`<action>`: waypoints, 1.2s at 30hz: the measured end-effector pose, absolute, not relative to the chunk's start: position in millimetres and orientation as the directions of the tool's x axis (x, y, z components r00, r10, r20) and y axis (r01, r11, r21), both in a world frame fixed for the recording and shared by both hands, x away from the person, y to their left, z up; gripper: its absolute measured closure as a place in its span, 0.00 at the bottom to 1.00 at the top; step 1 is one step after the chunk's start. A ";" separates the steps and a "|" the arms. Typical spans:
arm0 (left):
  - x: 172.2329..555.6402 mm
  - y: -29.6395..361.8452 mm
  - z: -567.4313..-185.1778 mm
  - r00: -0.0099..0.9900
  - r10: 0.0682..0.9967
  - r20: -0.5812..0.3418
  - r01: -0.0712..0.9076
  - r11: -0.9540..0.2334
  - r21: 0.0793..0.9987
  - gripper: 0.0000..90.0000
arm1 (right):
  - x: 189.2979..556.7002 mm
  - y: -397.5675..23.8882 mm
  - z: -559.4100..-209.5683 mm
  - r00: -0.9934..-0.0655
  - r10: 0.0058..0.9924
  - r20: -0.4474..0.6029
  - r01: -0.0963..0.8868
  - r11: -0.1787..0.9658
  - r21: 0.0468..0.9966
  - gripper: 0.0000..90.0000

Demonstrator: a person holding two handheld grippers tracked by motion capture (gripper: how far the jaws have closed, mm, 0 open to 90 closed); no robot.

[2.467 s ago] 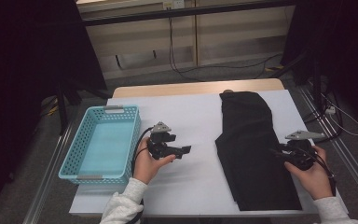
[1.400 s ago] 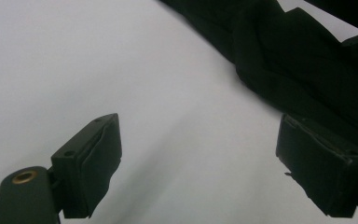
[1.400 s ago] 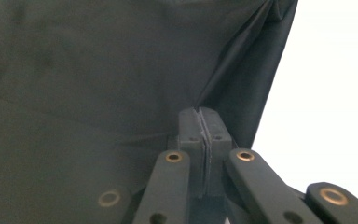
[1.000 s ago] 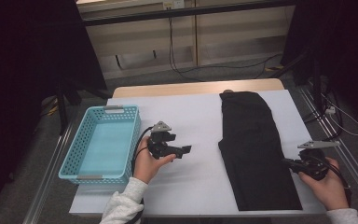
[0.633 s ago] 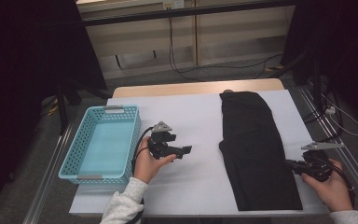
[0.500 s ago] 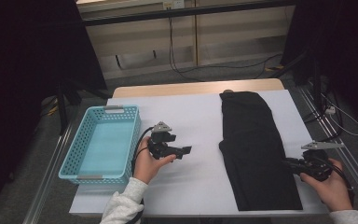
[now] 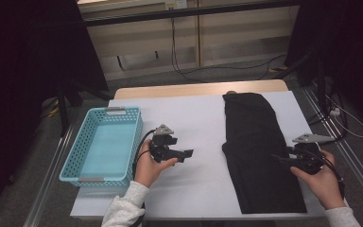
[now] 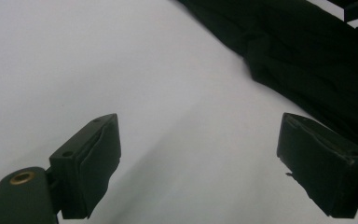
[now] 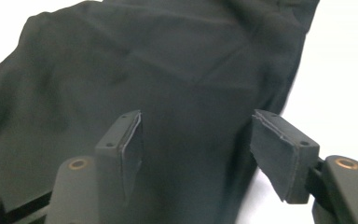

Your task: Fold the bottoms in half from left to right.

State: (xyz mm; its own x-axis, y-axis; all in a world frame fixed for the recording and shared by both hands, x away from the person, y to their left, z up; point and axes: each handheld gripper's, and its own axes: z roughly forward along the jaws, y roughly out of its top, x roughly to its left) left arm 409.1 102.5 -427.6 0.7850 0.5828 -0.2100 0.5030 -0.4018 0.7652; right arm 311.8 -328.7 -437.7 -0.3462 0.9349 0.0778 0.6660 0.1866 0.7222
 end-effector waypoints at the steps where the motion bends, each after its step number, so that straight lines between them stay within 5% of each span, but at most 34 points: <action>1: 408.6 102.5 -427.8 0.784 0.584 -0.211 0.504 -0.400 0.766 0.15 | 313.9 -326.9 -437.6 -0.350 0.933 0.080 0.664 0.186 0.724 0.37; 6: 407.8 103.8 -427.8 0.784 0.586 -0.206 0.503 -0.403 0.765 0.14 | 321.7 -320.5 -436.2 -0.338 0.936 0.095 0.652 0.160 0.741 0.33; 15: 407.3 102.6 -428.6 0.781 0.589 -0.210 0.509 -0.405 0.760 0.14 | 334.0 -271.2 -436.1 -0.464 0.877 0.122 0.631 0.231 0.740 0.56; 29: 407.6 103.9 -428.9 0.777 0.592 -0.213 0.514 -0.403 0.758 0.15 | 349.5 -200.5 -453.3 -0.579 0.812 0.069 0.617 0.382 0.688 0.50; 36: 407.3 105.5 -425.8 0.775 0.594 -0.215 0.514 -0.393 0.763 0.15 | 346.0 -203.1 -452.4 -0.576 0.817 0.036 0.612 0.402 0.681 0.93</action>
State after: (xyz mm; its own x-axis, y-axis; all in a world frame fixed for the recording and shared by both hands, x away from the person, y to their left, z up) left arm 407.3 105.5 -425.8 0.7749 0.5943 -0.2153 0.5136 -0.3934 0.7625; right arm 346.0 -203.1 -452.4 -0.5762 0.8165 0.0359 0.6120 0.4018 0.6812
